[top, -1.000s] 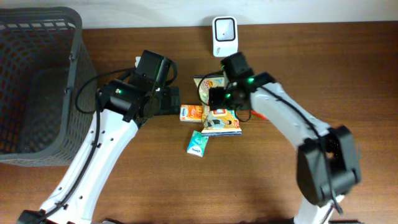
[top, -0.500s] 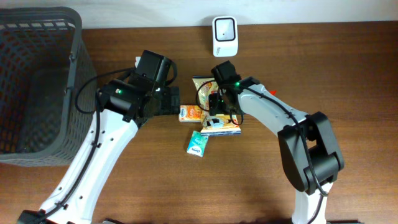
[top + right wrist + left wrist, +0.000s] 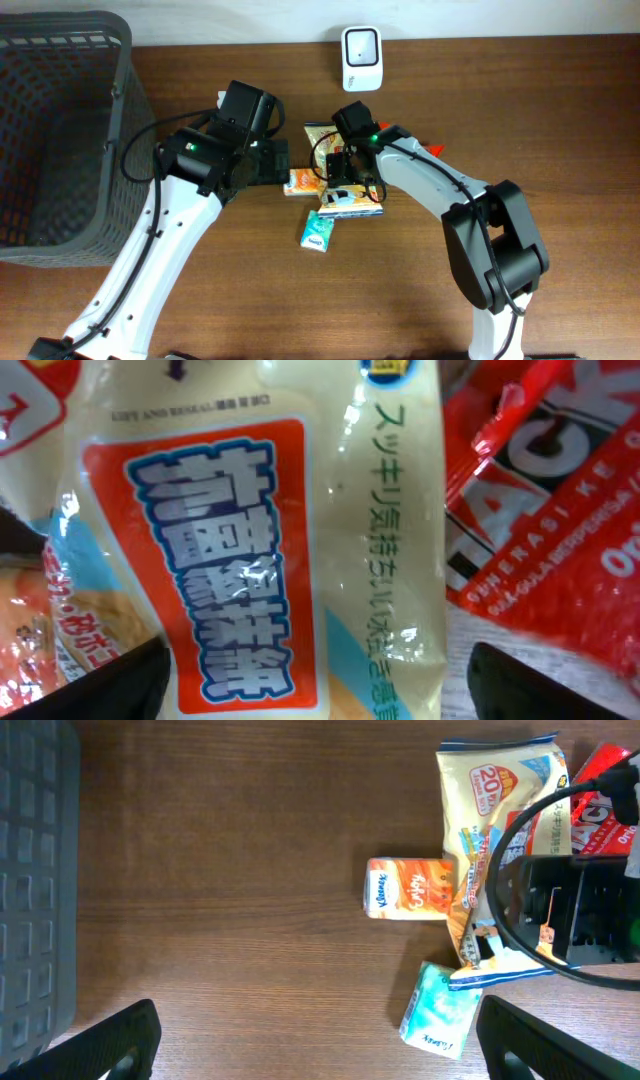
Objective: Scan the item barcode
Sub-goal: 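Grasp the yellow snack bag with the right gripper, then lift the yellow bag with the right gripper up to the white scanner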
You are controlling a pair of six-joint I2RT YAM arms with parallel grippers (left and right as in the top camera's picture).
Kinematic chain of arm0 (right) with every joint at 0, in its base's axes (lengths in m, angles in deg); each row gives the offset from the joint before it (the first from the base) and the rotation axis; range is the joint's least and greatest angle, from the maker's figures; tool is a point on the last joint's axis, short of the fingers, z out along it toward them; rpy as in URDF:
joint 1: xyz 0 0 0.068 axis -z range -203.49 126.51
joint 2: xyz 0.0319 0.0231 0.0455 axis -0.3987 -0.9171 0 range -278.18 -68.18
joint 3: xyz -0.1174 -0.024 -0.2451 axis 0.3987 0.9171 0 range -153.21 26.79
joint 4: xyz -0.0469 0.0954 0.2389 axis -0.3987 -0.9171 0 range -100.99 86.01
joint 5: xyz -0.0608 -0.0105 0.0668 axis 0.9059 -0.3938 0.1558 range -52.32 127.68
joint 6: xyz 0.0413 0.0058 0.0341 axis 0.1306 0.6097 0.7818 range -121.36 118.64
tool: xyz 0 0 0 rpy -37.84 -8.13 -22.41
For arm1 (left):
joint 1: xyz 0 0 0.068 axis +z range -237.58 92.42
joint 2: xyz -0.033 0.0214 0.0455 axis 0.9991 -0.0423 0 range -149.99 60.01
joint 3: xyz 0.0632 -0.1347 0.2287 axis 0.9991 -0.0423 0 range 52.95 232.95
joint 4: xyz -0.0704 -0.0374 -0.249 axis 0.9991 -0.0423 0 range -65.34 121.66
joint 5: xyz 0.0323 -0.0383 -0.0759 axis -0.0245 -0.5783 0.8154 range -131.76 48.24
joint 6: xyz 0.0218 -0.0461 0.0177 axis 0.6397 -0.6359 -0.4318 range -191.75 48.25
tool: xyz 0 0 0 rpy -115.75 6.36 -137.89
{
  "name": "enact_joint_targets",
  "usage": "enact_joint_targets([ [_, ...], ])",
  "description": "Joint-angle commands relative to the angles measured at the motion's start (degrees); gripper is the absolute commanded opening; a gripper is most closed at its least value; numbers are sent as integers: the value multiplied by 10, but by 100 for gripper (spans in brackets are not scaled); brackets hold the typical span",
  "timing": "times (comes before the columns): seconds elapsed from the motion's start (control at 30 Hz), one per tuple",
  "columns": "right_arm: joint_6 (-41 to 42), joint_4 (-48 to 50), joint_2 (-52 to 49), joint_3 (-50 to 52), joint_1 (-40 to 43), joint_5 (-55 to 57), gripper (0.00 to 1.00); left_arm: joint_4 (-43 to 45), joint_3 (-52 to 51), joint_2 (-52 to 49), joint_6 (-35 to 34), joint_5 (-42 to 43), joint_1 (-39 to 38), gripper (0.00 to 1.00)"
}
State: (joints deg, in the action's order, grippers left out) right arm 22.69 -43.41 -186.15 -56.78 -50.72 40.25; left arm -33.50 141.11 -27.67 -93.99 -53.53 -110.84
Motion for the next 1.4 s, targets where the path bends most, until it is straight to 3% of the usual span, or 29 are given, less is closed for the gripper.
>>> enact_joint_targets([
  [0.0, 4, -29, 0, -56, -6, 7, 97, 0, 0, 4, 0, 0, 2, 99],
  [0.57, 3, -20, -70, -83, -6, -6, 100, 0, 0, 4, 0, 0, 2, 99],
  [0.63, 3, -22, -72, -83, -6, -5, 91, 0, 0, 4, 0, 0, 2, 99],
  [0.83, 3, -22, -72, -83, -6, -4, 42, 0, 0, 4, 0, 0, 2, 99],
  [1.03, 3, -47, -68, -110, -5, -4, 5, -1, 0, 4, 0, 0, 2, 99],
  [1.2, 2, -115, -59, -191, -5, 5, 4, 0, 0, 4, 0, 0, 2, 99],
  [1.37, 2, -159, -57, -287, -5, 95, 4, 0, 0, 4, 0, 0, 2, 99],
])
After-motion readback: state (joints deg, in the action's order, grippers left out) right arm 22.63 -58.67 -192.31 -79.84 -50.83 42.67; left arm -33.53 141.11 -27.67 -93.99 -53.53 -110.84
